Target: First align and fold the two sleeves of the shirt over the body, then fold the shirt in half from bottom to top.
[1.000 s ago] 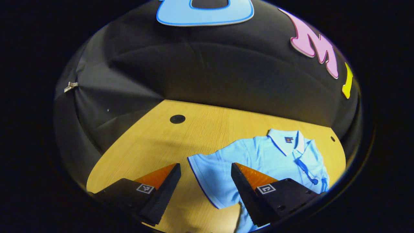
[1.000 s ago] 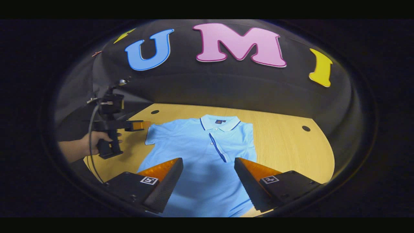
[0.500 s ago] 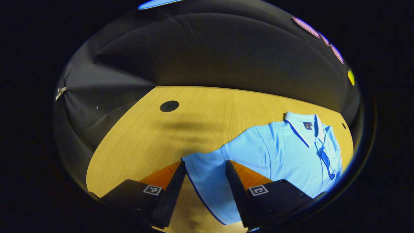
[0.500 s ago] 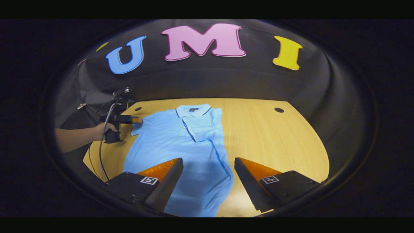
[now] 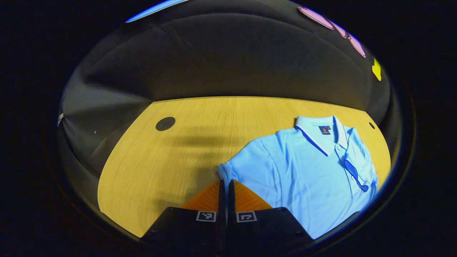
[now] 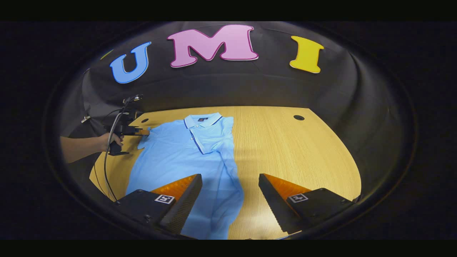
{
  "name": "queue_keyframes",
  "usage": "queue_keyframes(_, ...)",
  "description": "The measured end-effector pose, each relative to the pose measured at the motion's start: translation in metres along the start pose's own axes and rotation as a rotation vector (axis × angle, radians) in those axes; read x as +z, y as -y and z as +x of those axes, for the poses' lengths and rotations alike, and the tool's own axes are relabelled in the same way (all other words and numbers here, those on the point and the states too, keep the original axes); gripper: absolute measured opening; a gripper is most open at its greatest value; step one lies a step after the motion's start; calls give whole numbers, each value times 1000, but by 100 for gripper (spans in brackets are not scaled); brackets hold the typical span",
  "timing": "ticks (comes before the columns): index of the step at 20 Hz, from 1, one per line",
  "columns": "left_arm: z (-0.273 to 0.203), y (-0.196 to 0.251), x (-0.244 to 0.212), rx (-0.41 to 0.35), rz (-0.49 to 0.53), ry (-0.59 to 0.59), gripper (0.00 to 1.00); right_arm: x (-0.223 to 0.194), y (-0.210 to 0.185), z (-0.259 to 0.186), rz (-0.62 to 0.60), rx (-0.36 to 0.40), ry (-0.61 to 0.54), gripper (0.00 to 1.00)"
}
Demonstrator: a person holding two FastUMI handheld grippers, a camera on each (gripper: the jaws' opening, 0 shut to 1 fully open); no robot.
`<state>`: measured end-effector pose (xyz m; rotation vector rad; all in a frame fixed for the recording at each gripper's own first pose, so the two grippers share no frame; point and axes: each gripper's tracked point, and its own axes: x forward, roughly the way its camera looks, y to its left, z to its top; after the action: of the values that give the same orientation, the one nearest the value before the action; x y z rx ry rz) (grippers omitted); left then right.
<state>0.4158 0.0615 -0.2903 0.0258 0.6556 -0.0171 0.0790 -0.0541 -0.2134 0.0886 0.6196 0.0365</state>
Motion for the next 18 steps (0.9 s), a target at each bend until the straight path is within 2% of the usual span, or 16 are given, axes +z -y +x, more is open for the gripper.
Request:
queue_keyframes(3, -19, 26, 33, -46, 16, 54, 6, -2, 12, -8, -11, -5, 8, 99)
queue_keyframes(7, -58, 95, 78, -172, 24, 140, 6, -10, 21, -21, -5, -6, -3, 99)
queue_keyframes(10, -86, 157, 85, -283, 51, 146, 6, -17, 25, -29, 22, -9, -8, 99)
queue_keyframes(13, -111, 216, 77, -403, 32, 139, 7, -27, 23, -37, 32, -5, -17, 99)
queue_keyframes(14, -120, 225, 75, -435, 21, 143, 12, -31, 22, -40, 34, -4, -21, 99)
queue_keyframes(15, -129, 232, 76, -462, 9, 153, 34, -32, 19, -43, 36, -2, -21, 99)
queue_keyframes(18, -164, 221, 71, -464, -24, 198, 98, -41, 10, -55, 48, 2, -30, 99)
